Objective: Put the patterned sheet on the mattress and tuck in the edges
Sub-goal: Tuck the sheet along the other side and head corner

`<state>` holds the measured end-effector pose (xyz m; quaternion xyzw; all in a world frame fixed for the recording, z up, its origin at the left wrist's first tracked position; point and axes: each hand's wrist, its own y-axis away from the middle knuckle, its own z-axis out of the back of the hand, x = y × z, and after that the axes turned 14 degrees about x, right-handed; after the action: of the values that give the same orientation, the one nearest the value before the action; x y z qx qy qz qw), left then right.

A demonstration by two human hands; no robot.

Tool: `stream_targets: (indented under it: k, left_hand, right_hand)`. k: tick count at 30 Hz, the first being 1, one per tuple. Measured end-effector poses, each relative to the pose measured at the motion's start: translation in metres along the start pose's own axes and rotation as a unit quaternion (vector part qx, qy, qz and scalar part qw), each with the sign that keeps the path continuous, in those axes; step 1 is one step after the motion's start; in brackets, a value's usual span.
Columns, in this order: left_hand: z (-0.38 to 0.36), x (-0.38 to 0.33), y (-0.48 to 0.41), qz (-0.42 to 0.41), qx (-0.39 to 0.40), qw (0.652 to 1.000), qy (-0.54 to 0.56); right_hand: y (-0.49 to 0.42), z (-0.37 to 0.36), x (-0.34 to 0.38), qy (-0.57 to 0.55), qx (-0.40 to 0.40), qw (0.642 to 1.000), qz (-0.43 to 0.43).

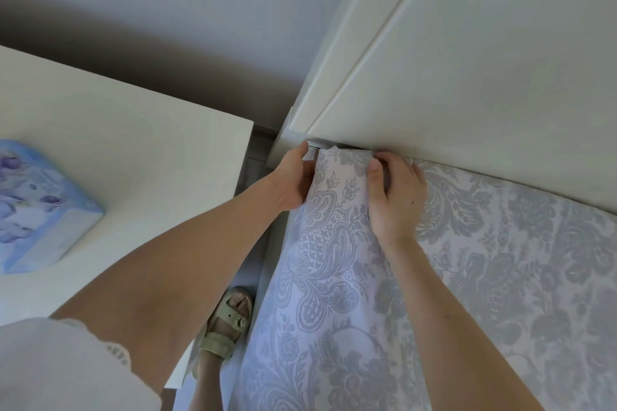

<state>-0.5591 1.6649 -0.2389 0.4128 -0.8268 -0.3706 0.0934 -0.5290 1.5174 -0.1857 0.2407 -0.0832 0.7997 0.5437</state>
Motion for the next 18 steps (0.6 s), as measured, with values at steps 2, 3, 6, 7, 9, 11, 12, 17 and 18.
stream_targets:
  k: [2, 3, 6, 7, 9, 11, 12, 17, 18]
  left_hand:
    - [0.005, -0.002, -0.008, -0.005, -0.001, 1.0, 0.006]
    - [0.006, -0.004, -0.01, -0.004, 0.003, 1.0, 0.008]
    - [0.003, -0.01, -0.008, -0.019, 0.011, 1.0, -0.022]
    - [0.001, -0.013, -0.005, -0.022, 0.002, 0.999, -0.043]
    - [-0.001, -0.021, 0.007, -0.038, -0.052, 0.993, -0.101]
    - [0.006, -0.026, 0.023, -0.085, -0.131, 0.974, -0.163]
    - [0.013, -0.026, 0.031, -0.103, -0.161, 0.963, -0.192]
    - [0.036, 0.038, 0.066, -0.026, -0.162, 0.957, -0.238]
    - [0.037, 0.059, 0.07, 0.001, -0.151, 0.961, -0.231]
  right_hand:
    - [-0.003, -0.012, -0.008, 0.006, -0.003, 1.0, -0.007]
    - [-0.003, -0.014, -0.01, 0.005, -0.004, 1.0, -0.008]
    - [-0.002, -0.017, -0.012, 0.015, -0.008, 1.0, -0.005]
    - [-0.003, -0.018, -0.012, 0.019, -0.01, 1.0, -0.006]
    - [-0.003, -0.019, -0.011, 0.028, -0.014, 0.999, -0.011]
    - [-0.003, -0.019, -0.012, 0.034, -0.015, 0.999, -0.01]
    - [-0.003, -0.019, -0.011, 0.035, -0.014, 0.999, -0.009]
    - [0.0, -0.002, -0.002, 0.015, 0.031, 0.999, -0.01]
    - [0.002, 0.004, 0.004, 0.046, 0.034, 0.998, 0.006]
